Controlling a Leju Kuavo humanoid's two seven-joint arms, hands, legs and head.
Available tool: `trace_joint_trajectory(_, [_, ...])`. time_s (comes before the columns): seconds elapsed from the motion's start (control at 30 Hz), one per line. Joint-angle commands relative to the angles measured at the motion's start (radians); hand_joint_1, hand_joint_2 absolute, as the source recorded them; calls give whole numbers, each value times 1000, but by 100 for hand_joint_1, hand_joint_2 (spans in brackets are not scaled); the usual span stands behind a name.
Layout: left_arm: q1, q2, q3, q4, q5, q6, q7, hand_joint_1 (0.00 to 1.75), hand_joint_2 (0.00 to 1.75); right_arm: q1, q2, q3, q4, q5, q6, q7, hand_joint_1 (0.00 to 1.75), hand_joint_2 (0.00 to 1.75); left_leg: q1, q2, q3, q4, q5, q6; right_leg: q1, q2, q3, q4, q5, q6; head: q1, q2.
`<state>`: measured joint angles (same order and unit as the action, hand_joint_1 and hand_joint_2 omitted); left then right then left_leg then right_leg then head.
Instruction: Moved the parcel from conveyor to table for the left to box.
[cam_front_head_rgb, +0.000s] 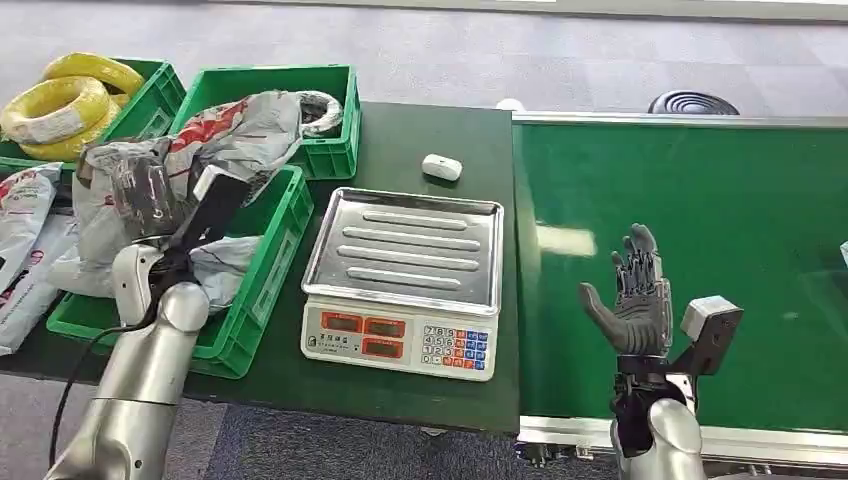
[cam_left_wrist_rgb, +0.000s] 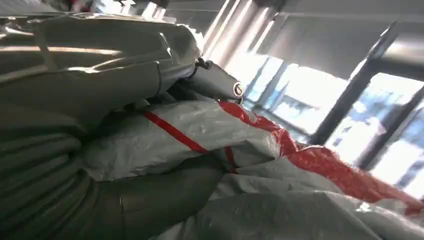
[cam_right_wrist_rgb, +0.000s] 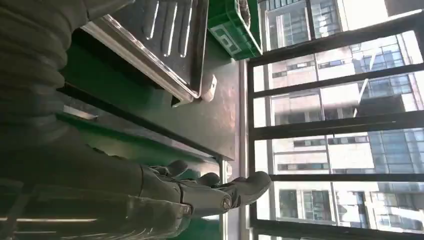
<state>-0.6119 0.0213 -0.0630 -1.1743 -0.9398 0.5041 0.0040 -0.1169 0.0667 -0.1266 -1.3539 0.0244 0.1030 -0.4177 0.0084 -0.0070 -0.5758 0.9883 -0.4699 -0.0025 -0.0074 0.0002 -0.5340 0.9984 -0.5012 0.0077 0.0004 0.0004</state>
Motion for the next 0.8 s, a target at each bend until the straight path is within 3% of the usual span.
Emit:
trace_joint_trajectory(0.03, [-160, 75, 136, 451, -90, -165, 116, 0, 175, 11, 29, -22, -12, 3, -5, 22, 0, 175, 0, 1, 1, -1, 1, -1, 0, 0, 0, -1, 1, -1, 0, 0])
trace_joint_trajectory(0.27, [-151, 23, 187, 479, 14, -243, 11, 0, 175, 36, 31, -49, -21, 0, -7, 40, 0, 175, 0, -1, 1, -1, 1, 0, 0, -2, 1, -1, 0, 0, 0, 0])
trace_joint_trajectory(0.37, [-129, -7, 208, 413, 105, -206, -54, 0, 175, 38, 33, -43, -12, -1, -7, 42, 0, 175, 0, -1, 1, -1, 1, 0, 0, -1, 1, -1, 0, 0, 0, 0])
trace_joint_trajectory(0.5, [0, -68, 218, 90, 492, -216, -344, 0, 175, 44, 28, -34, -2, -6, -5, 34, 0, 175, 0, 0, 0, 0, 0, 0, 0, -1, -1, -1, 0, 0, 0, 0])
trace_joint_trajectory(0.67, [245, -65, 72, -389, 757, -180, -510, 0, 175, 49, 10, -11, 43, -18, 12, 28, 0, 175, 0, 3, 1, -1, -1, 0, 1, 3, 1, -3, 1, 0, 0, 0])
trace_joint_trajectory(0.73, [307, -53, -10, -464, 550, 14, -604, 0, 175, 71, 14, -6, 33, -17, 14, 29, 0, 175, 0, 5, 1, -1, -1, 0, 0, 5, 0, -3, 1, 0, 0, 0])
trace_joint_trajectory(0.8, [401, -31, -167, -526, 350, 173, -615, 0, 175, 119, 20, 0, -4, -13, 14, 28, 0, 175, 0, 2, 2, -2, -1, 0, 0, 2, 1, -3, 0, 0, 0, 0])
